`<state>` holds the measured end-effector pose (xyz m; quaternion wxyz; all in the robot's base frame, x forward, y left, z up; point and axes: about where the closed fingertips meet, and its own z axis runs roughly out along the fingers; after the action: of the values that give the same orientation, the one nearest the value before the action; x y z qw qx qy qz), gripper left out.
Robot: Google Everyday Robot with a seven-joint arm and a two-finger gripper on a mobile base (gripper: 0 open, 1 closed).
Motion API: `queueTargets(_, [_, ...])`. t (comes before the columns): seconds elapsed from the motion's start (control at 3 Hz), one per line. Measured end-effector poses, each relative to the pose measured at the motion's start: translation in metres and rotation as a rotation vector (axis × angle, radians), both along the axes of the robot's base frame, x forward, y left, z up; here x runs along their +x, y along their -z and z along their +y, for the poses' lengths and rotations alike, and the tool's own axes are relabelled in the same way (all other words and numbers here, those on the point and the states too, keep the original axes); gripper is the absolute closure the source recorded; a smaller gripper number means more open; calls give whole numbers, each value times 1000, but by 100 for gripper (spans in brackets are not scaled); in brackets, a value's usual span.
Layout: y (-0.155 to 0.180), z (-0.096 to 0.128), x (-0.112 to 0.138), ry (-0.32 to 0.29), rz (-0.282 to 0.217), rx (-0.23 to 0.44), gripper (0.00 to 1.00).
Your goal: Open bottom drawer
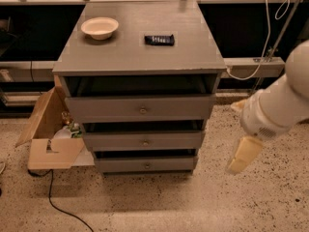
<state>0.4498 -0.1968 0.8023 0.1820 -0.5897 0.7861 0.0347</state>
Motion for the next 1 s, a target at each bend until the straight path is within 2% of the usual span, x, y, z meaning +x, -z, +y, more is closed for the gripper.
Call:
queueTargets(0.33, [79, -1, -8, 6, 12, -15, 0])
queueTargets(0.67, [142, 4, -1, 43, -7, 25, 0])
queueTargets(1.0, [142, 4, -1, 43, -7, 25, 0])
